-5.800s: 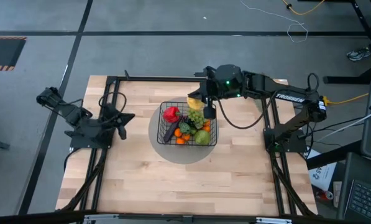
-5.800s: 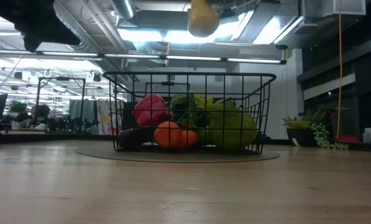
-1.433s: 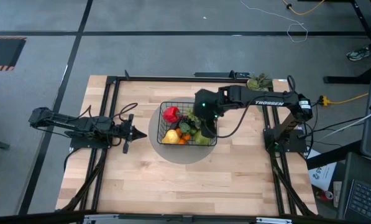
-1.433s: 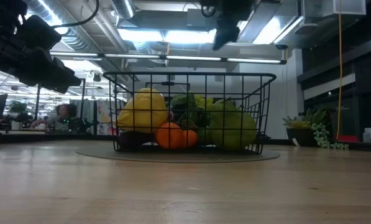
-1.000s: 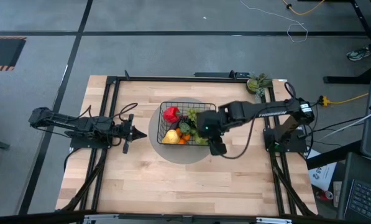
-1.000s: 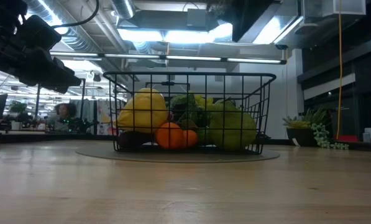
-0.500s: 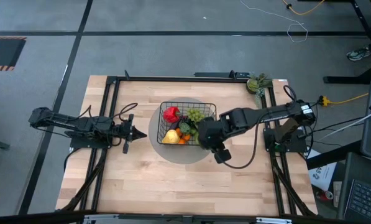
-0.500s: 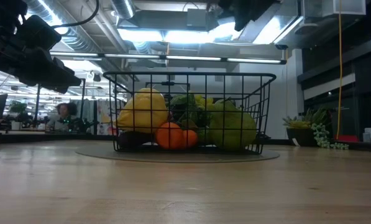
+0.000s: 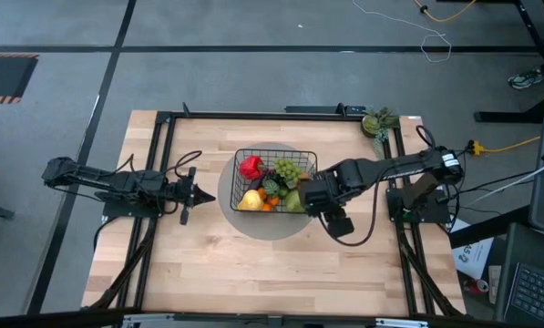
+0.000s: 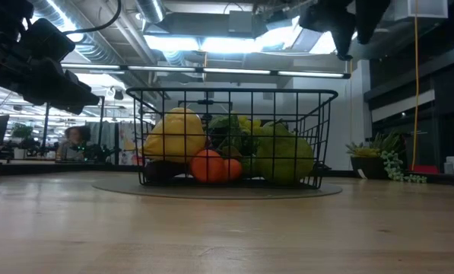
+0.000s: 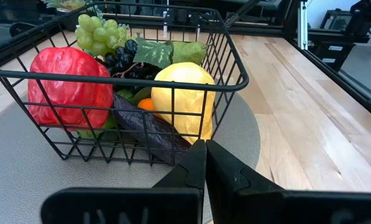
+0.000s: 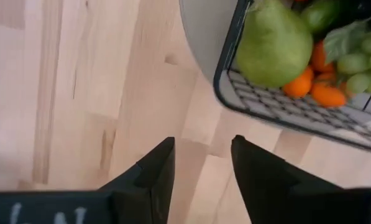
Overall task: Build produce basket
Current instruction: Return to Home Position
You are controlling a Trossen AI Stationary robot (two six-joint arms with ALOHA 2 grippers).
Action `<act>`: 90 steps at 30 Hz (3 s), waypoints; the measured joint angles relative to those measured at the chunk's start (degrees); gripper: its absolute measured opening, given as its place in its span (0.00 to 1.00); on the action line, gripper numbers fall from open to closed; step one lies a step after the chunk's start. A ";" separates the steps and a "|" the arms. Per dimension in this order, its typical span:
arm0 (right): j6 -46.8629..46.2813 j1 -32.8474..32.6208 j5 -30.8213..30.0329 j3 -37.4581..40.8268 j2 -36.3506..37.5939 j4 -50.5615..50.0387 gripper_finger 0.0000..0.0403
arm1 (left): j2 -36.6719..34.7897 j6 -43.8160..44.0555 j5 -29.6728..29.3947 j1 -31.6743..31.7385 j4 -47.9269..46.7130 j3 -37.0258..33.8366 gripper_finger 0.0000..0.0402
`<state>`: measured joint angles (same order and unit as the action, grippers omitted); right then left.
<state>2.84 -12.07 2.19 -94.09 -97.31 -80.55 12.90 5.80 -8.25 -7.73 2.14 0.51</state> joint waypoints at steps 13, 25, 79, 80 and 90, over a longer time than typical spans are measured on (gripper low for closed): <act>-23.47 -11.44 1.74 26.16 10.89 6.65 0.39 | 0.00 0.02 0.00 -0.02 0.01 0.00 0.00; -34.09 -26.59 -20.36 43.67 32.13 28.77 0.39 | 0.00 0.01 -0.01 -0.02 0.00 0.00 0.00; -2.57 -7.94 -35.51 93.19 80.78 95.01 0.39 | -0.01 0.02 0.00 -0.02 -0.01 0.00 0.00; -2.51 -7.35 -35.54 93.19 81.04 95.00 0.39 | 0.00 0.02 0.00 -0.02 0.00 0.00 0.00; -2.45 1.44 -33.72 93.16 92.03 83.55 0.39 | 0.00 0.00 0.00 -0.02 -0.01 0.00 0.00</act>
<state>0.39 -10.63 -31.53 -0.93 -5.29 3.00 12.90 5.80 -8.25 -7.74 2.13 0.51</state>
